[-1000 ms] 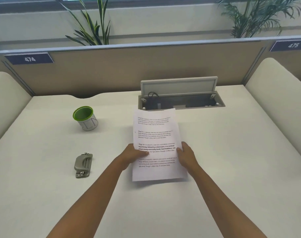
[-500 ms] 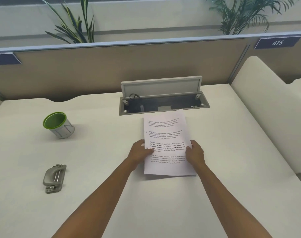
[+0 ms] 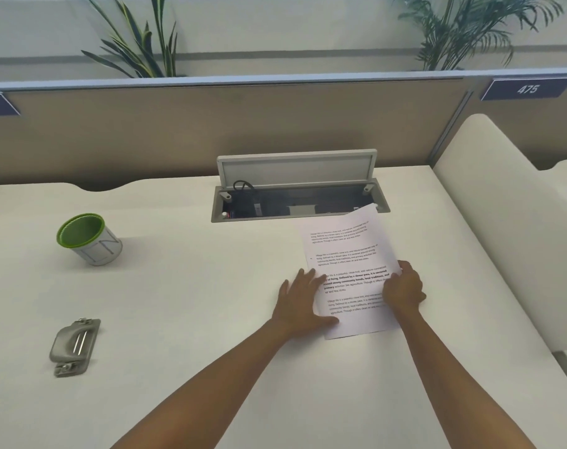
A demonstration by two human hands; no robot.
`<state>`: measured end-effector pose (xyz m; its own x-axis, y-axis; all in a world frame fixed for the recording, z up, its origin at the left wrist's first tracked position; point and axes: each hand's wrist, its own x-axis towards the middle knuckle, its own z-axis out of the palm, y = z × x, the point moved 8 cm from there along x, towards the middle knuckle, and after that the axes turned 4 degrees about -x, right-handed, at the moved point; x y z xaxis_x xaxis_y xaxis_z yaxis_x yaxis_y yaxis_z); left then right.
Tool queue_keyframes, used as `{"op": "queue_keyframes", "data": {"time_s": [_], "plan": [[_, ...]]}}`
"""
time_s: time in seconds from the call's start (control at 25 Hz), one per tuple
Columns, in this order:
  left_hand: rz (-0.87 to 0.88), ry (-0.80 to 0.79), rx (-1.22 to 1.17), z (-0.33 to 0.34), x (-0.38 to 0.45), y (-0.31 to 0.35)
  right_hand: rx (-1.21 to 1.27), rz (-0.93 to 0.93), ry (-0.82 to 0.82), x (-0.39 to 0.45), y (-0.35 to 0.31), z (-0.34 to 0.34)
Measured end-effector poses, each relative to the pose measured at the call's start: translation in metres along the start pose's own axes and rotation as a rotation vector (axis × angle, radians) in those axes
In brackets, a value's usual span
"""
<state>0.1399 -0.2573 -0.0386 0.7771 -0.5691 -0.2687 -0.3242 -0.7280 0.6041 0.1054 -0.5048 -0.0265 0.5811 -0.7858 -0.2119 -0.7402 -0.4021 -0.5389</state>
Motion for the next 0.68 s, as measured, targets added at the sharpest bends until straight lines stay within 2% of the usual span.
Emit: {"op": "queue_keyframes", "data": {"time_s": [0.2,0.28,0.36,0.48,0.68], "plan": [[0.083,-0.119,0.184,0.034,0.009,0.018,-0.070,0.008,0.110,0.008,0.013,-0.018],[0.087,-0.139,0.214,0.033,0.016,0.023,-0.134,-0.089,0.171,0.001,0.007,-0.021],[0.082,-0.159,0.230,0.031,0.024,0.026,-0.156,-0.233,0.102,-0.009,-0.002,-0.006],[0.081,-0.169,0.213,0.028,0.032,0.029,-0.228,-0.257,-0.081,-0.017,-0.001,0.024],[0.121,-0.144,0.118,0.027,0.031,0.026,-0.263,-0.256,-0.095,-0.013,0.004,0.033]]}}
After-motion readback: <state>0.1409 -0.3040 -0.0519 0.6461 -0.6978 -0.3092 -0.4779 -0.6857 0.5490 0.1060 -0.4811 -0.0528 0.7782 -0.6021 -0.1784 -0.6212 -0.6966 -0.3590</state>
